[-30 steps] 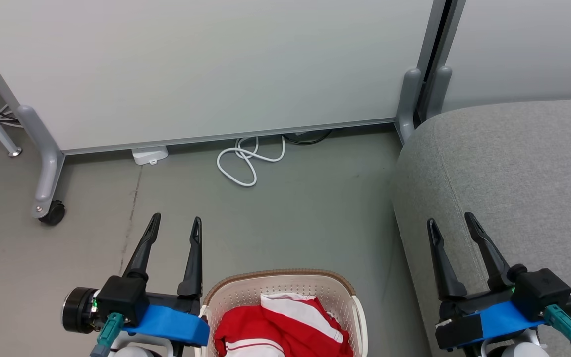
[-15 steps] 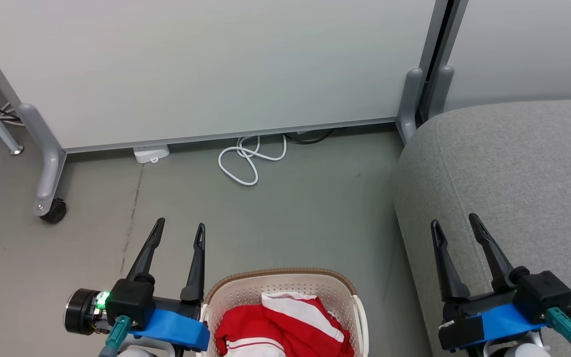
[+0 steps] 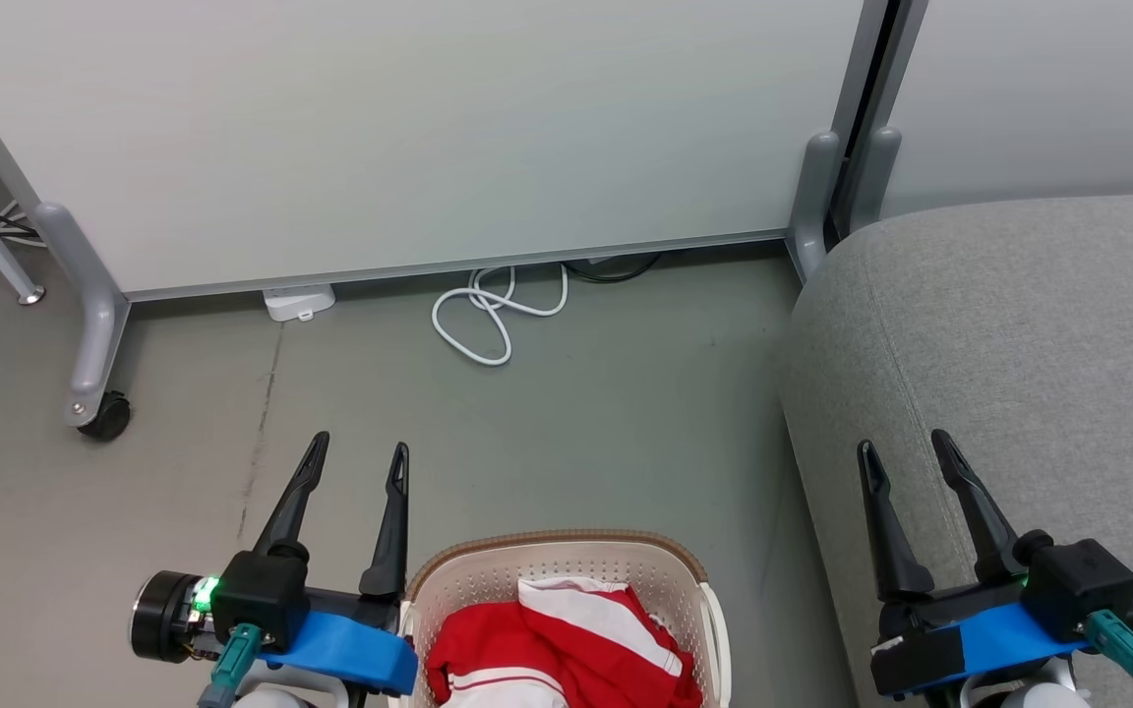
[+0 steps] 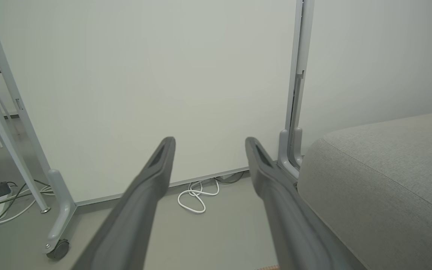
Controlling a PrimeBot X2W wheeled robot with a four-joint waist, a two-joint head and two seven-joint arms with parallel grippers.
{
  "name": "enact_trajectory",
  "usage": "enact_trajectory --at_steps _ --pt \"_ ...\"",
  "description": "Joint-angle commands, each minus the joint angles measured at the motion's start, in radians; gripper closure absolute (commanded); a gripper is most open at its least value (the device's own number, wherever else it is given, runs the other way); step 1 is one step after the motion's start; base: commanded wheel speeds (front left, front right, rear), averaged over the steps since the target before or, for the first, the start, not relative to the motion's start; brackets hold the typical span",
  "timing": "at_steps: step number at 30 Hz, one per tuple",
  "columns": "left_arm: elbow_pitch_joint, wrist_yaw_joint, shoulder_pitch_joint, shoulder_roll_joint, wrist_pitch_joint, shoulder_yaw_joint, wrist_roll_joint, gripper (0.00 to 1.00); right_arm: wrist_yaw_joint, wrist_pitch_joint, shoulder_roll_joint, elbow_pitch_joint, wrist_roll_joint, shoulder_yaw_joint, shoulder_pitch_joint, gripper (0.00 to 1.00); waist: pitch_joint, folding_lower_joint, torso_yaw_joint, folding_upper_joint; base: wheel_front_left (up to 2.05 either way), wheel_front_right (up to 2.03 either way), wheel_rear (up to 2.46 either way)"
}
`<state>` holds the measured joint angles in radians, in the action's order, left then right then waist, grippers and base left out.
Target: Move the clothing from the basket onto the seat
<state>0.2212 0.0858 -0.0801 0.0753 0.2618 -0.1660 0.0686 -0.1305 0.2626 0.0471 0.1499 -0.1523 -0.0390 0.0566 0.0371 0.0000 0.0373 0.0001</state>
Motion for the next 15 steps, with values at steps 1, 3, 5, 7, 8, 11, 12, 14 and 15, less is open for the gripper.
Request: enact_trajectory --at_steps 1,3,5,7,8,11,12,14,15 --pt "0.001 0.002 -0.007 -0.001 0.005 0.007 -0.008 0.00 0.000 0.003 0.006 0.003 -0.002 0.000 0.004 0.00 0.001 0.0000 0.000 -0.0001 0.00 0.00 0.00" --pt "0.001 0.003 -0.008 -0.002 0.005 0.008 -0.009 0.00 0.000 0.003 0.006 0.003 0.000 0.000 0.005 0.00 0.002 0.0000 -0.001 -0.0001 0.00 0.00 0.00" --pt "0.004 0.008 -0.014 0.000 0.005 0.002 -0.014 0.00 0.000 0.003 0.006 0.000 0.003 0.000 0.007 0.00 0.006 0.0000 -0.001 -0.0001 0.00 0.00 0.00" --pt "0.008 0.011 -0.023 0.001 0.005 -0.008 -0.019 0.00 0.000 0.003 0.006 -0.003 0.006 -0.002 0.010 0.00 0.011 0.0000 -0.001 -0.0001 0.00 0.00 0.00" --pt "0.012 0.013 -0.029 0.002 0.005 -0.015 -0.025 0.00 0.000 0.003 0.006 -0.005 0.008 -0.003 0.012 0.00 0.015 0.0000 -0.002 -0.0001 0.00 0.00 0.00" --pt "0.027 0.022 -0.048 0.007 0.005 -0.040 -0.035 0.00 0.000 0.003 0.006 -0.012 0.011 -0.009 0.020 0.00 0.030 0.0000 -0.010 -0.0001 0.00 0.00 0.00" --pt "0.033 0.027 -0.057 0.011 0.005 -0.051 -0.039 0.00 0.000 0.003 0.006 -0.015 0.012 -0.012 0.023 0.00 0.036 0.0000 -0.015 -0.0001 0.00 0.00 0.00" --pt "0.050 0.031 -0.078 0.016 0.005 -0.070 -0.042 0.00 0.000 0.003 0.006 -0.022 0.011 -0.017 0.032 0.00 0.052 0.0000 -0.025 -0.0001 0.00 0.00 0.00" --pt "0.062 0.034 -0.089 0.023 0.005 -0.083 -0.046 0.00 0.000 0.003 0.006 -0.027 0.012 -0.020 0.036 0.00 0.061 0.0000 -0.031 -0.0001 0.00 0.00 0.00"
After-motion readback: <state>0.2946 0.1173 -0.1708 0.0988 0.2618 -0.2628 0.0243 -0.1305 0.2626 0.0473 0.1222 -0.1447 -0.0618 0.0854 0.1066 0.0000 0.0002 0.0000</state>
